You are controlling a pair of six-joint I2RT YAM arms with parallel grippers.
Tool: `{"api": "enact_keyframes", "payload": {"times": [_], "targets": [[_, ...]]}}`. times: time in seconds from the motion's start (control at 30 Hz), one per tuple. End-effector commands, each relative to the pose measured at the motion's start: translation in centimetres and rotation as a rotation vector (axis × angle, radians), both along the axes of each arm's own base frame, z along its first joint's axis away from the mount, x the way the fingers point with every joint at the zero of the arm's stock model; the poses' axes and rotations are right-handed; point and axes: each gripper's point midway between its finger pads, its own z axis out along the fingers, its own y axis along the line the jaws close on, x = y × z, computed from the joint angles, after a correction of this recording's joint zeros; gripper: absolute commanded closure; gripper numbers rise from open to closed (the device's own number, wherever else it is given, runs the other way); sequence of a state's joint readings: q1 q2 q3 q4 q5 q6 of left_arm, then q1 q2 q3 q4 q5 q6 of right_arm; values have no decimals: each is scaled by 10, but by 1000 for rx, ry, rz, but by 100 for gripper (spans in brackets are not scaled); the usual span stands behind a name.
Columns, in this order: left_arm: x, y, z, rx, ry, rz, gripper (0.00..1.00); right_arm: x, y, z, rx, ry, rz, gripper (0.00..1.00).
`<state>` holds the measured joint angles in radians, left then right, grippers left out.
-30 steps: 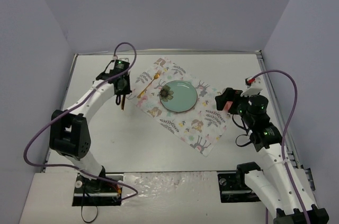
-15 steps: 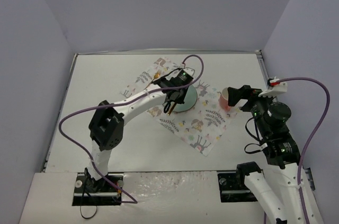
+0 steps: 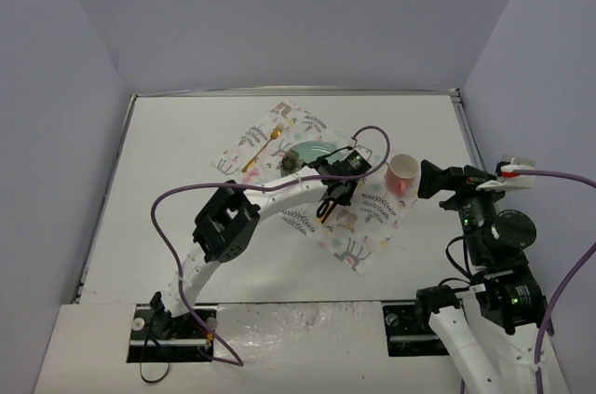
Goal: Set the dinner table for one person
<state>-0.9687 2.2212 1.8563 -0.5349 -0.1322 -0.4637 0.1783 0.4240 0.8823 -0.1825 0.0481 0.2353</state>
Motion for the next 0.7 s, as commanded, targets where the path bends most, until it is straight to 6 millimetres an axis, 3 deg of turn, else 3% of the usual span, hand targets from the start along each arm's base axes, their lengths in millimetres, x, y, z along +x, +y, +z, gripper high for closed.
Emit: {"api": "enact_keyframes", "payload": {"times": [0.0,0.37,0.67], "targets": [[8,-40,51,-152,-99,-4,100,-3,-8,24,-9,-70,-37,0],[-1,-65,38,-175,-93,-8,100,-9,-10,23,-15,-72,-47,0],[-10,-70,34,-172,-84,5,100,-10,-12,23,-24,-69,-53,0]]}}
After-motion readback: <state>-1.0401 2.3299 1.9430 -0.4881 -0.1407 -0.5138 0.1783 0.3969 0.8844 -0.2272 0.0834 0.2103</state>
